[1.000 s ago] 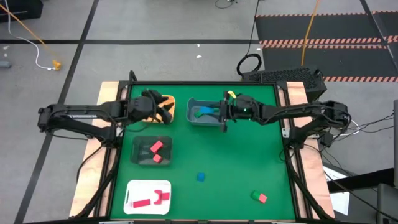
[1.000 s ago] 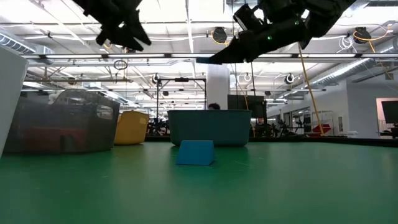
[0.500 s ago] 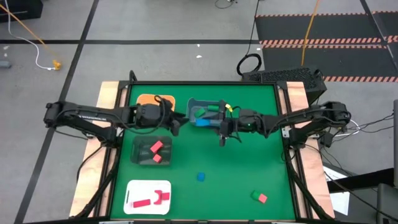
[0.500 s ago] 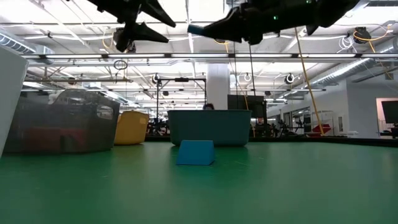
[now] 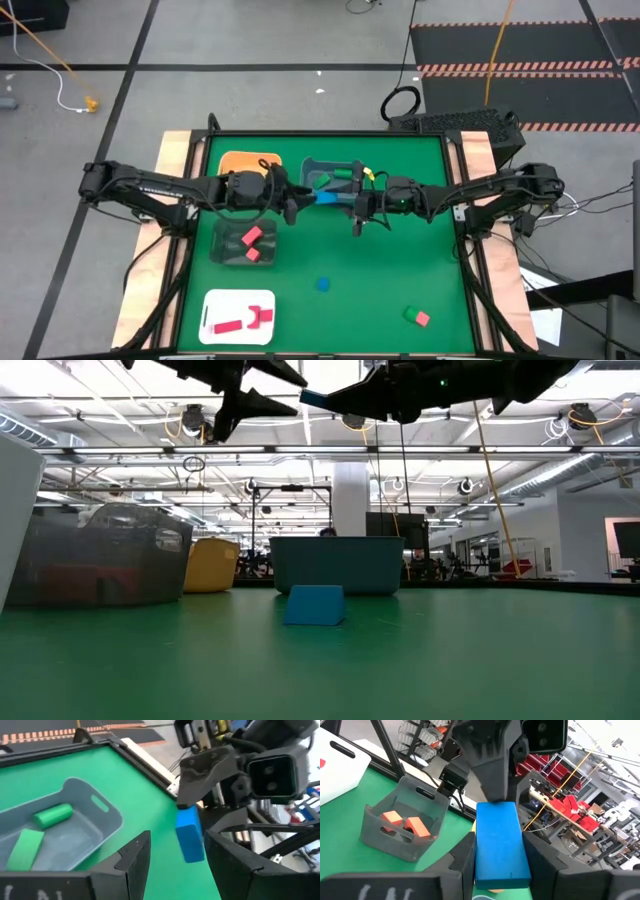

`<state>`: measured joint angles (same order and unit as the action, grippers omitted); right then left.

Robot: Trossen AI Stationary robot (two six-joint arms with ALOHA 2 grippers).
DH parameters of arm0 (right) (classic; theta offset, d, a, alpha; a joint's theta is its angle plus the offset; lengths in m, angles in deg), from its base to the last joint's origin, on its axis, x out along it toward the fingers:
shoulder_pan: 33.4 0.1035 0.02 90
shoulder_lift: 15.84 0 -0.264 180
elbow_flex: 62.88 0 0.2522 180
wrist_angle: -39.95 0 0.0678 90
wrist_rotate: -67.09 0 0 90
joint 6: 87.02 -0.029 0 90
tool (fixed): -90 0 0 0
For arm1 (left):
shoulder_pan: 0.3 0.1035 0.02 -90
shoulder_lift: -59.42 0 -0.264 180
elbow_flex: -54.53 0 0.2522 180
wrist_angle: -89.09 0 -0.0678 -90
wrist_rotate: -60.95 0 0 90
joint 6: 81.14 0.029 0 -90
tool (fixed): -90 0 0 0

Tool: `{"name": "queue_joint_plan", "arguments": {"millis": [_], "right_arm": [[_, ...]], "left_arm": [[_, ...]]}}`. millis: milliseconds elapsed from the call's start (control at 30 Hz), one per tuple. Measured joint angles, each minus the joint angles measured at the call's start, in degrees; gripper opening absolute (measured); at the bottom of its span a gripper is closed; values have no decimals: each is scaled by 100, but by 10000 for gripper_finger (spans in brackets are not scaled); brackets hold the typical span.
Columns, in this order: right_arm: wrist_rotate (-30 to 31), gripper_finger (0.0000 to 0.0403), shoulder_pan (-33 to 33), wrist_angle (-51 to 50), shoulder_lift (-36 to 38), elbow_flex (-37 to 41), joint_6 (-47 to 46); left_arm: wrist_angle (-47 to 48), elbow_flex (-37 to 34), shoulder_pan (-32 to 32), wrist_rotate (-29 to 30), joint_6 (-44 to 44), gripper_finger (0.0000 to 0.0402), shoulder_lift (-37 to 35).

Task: Sort & place blocks by color
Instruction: Put the blue rectangular block into the yellow bin

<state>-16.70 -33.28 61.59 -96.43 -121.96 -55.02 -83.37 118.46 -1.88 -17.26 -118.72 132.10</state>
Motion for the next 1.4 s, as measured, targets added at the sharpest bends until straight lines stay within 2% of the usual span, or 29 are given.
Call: {"name": "queue_joint_plan", "arguments": {"millis": [100, 733, 833, 1000, 1400], "right_arm": [[0, 113, 0, 26, 0, 0, 10], [-9, 113, 0, 41, 0, 0, 36], [-15, 113, 0, 39, 0, -1, 33], [10, 113, -2, 41, -2, 0, 127], [34, 125, -4, -98, 0, -4, 98]], "left_arm": [[-368, 23, -2, -86, -12, 186, 135], [-669, 1, -5, -105, -60, 184, 482], [-766, 9, -5, -105, -34, 160, 510], [-808, 9, -5, -105, -89, 66, 520], [-774, 9, -7, -107, 26, 60, 521]]}}
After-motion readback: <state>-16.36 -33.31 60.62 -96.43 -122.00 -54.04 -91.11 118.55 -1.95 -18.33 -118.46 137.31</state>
